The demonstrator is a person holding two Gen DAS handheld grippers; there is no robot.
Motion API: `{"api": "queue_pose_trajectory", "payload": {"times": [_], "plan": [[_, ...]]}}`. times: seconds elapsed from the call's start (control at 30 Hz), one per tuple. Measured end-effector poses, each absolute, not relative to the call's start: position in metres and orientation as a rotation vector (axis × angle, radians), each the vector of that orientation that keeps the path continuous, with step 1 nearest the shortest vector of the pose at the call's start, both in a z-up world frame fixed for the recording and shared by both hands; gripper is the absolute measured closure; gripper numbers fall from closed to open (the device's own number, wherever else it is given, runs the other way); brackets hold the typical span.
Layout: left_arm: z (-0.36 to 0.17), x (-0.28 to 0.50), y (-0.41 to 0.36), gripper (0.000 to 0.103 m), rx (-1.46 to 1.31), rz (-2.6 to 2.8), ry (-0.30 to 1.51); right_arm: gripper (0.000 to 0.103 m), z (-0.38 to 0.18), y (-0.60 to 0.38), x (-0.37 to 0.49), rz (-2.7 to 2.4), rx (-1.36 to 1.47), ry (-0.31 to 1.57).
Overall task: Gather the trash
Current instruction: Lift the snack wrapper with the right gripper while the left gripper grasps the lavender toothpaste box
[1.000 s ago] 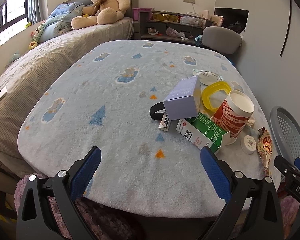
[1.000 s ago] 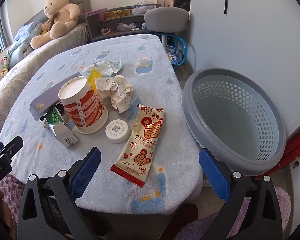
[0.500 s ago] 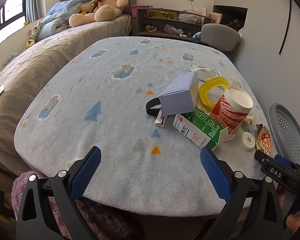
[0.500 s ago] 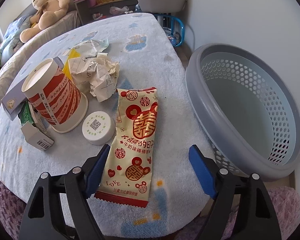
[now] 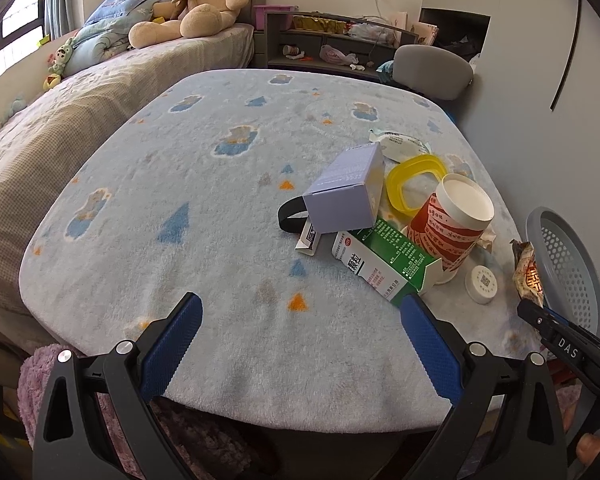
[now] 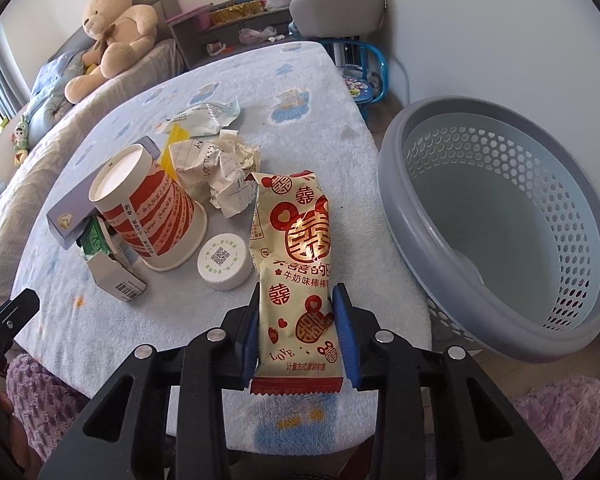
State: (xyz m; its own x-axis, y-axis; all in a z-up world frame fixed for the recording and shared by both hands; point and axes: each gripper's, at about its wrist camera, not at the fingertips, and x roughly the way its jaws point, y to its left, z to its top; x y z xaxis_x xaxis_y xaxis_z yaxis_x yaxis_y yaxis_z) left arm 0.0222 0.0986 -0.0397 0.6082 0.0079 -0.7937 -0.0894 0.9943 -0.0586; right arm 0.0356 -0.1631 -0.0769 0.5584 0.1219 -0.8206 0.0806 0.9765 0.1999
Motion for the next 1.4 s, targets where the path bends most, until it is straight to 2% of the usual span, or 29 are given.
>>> {"api": "queue_pose_trajectory", "payload": {"times": [0.47,0.87,1.17,1.23,1.3,1.4], "plan": [[-0.008,0.121,0.114,0.008,-0.065,-0.078,0.950,0.070,-0.064,-0.174,0.015,0.052,0.245,0.936],[-0.049,0.196,0.086,0.008,-0.022,-0.249,1.192,0.070,-0.060,-0.180,0.030,0.054,0.253,0.909],[-0.072,0.211,0.081,0.009,-0.023,-0.269,1.251,0.070,-0.068,-0.186,0.037,0.053,0.269,0.919],[-0.074,0.211,0.079,0.021,-0.020,-0.285,1.251,0.070,-0.069,-0.186,0.037,0.052,0.271,0.921],[-0.078,0.211,0.076,0.053,-0.009,-0.310,1.276,0.070,-0.070,-0.186,0.037,0.053,0.274,0.924],[-0.079,0.207,0.073,0.055,0.001,-0.321,1.262,0.070,-0.070,-0.186,0.036,0.057,0.276,0.922]]}}
